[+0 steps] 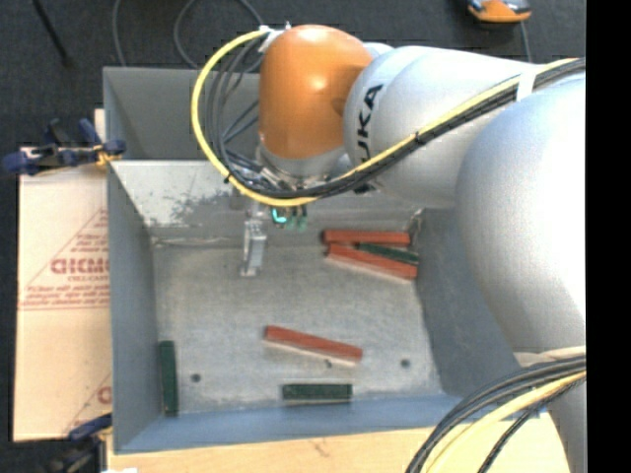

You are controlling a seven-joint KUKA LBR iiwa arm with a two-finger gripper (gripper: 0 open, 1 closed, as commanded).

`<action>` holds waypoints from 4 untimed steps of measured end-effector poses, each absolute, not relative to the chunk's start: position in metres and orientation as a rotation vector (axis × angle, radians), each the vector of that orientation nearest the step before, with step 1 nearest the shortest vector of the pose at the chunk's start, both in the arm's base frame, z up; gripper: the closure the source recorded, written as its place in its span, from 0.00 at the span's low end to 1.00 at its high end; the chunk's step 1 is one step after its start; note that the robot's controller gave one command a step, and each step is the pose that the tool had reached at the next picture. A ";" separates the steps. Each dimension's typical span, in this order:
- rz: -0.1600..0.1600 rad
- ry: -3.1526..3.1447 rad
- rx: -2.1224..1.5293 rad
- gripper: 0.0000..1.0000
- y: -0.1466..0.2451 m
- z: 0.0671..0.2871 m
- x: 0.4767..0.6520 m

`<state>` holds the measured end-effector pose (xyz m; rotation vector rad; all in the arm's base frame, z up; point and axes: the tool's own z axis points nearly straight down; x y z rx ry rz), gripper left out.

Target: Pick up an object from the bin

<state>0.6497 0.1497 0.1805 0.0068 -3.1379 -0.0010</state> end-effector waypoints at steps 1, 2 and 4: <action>0.003 -3.137 0.011 0.00 0.087 0.066 0.618; 0.004 -3.152 0.007 0.00 0.044 0.109 0.650; -0.001 -3.145 0.118 0.00 -0.042 0.074 0.643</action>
Offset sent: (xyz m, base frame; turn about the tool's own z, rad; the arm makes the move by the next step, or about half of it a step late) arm -0.0303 -0.0594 -0.1105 -0.0063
